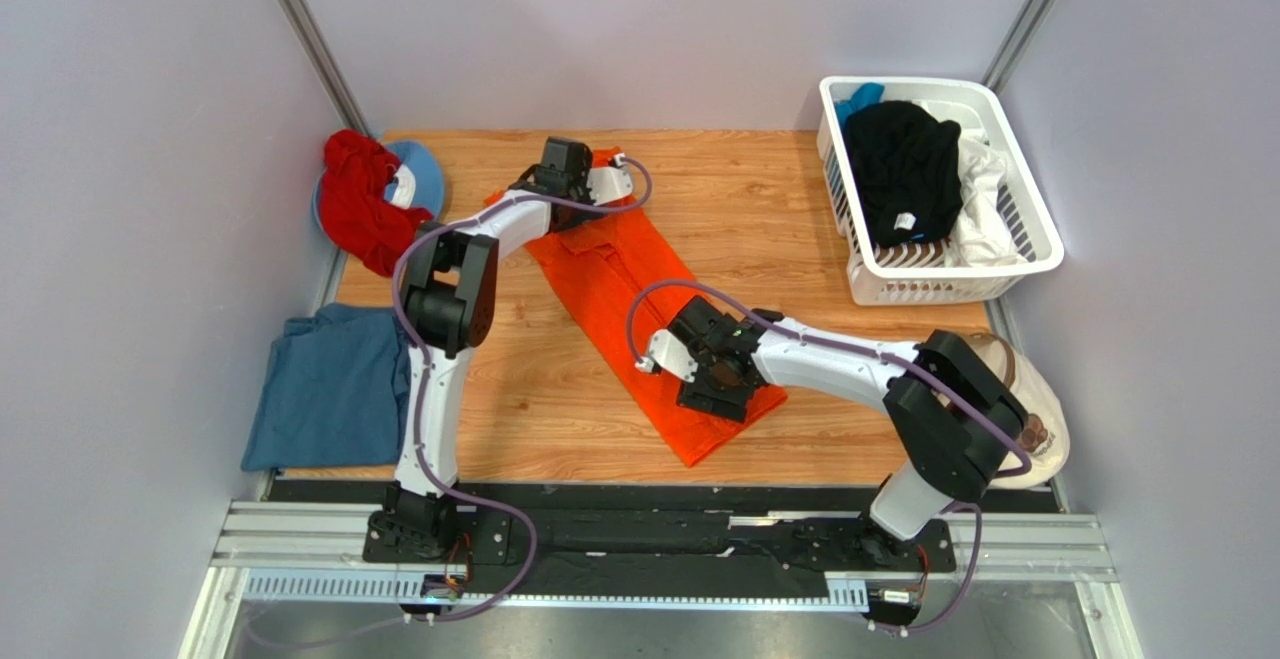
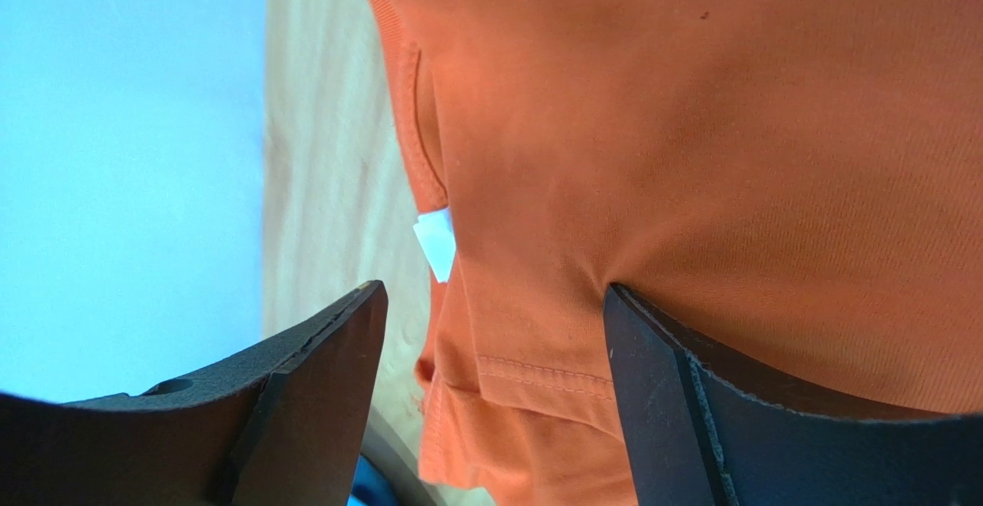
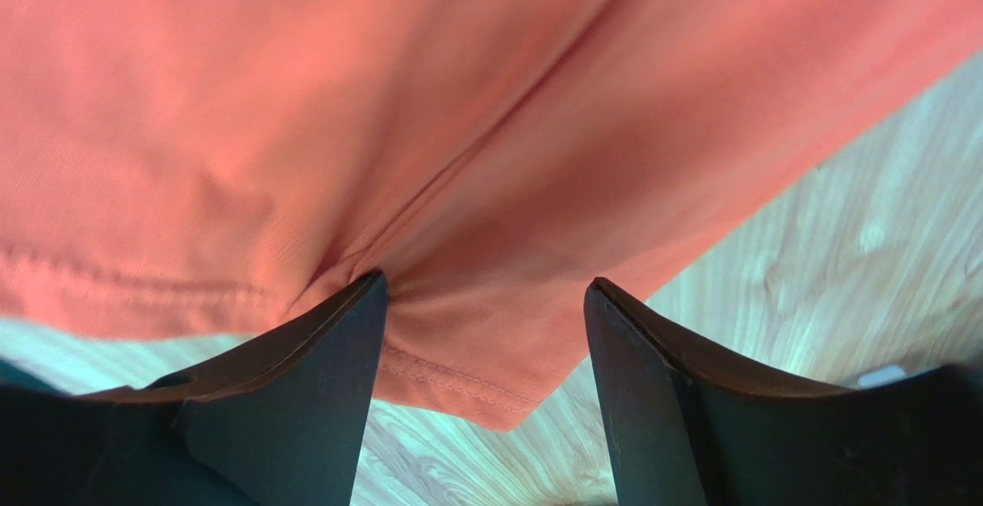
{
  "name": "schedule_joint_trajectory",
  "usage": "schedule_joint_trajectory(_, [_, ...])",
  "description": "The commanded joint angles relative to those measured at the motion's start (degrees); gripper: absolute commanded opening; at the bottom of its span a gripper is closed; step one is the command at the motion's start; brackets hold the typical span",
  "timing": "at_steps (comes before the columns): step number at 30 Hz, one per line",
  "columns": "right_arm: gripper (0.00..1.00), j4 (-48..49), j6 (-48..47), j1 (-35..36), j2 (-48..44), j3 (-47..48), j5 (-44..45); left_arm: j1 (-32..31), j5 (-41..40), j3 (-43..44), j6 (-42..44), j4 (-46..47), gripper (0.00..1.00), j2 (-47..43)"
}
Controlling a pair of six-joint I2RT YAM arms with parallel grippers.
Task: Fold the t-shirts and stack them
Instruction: Fold the tshirt
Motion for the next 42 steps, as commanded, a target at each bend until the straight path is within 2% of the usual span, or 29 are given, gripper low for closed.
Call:
schedule_joint_trajectory(1, [0.69, -1.03, 1.28, 3.53, -0.08, 2.89, -3.0, -1.93, 0.58, 3.04, 2.65, 5.67, 0.79, 4.61])
schedule_joint_trajectory(15, [0.69, 0.46, -1.0, 10.74, 11.7, 12.38, -7.13, -6.24, 1.28, 17.54, 9.24, 10.61, 0.79, 16.21])
schedule_joint_trajectory(18, [0.69, 0.55, -1.27, 11.45, 13.29, 14.22, -8.96, -6.32, 1.46, 19.57, 12.14, 15.16, 0.79, 18.67])
schedule_joint_trajectory(26, [0.69, 0.02, -2.5, 13.03, 17.06, 19.41, -9.68, -6.41, 2.51, 26.86, 14.43, 19.31, 0.85, 24.66])
schedule_joint_trajectory(34, [0.68, -0.42, -2.76, 13.91, 17.69, 22.32, -8.8, -7.2, 3.57, 25.29, 12.68, 23.79, 0.89, 22.64])
schedule_joint_trajectory(42, [0.69, -0.77, -1.97, 16.81, 14.08, 21.0, -3.62, -7.38, 2.25, 19.05, 10.91, 28.45, 0.92, 13.42])
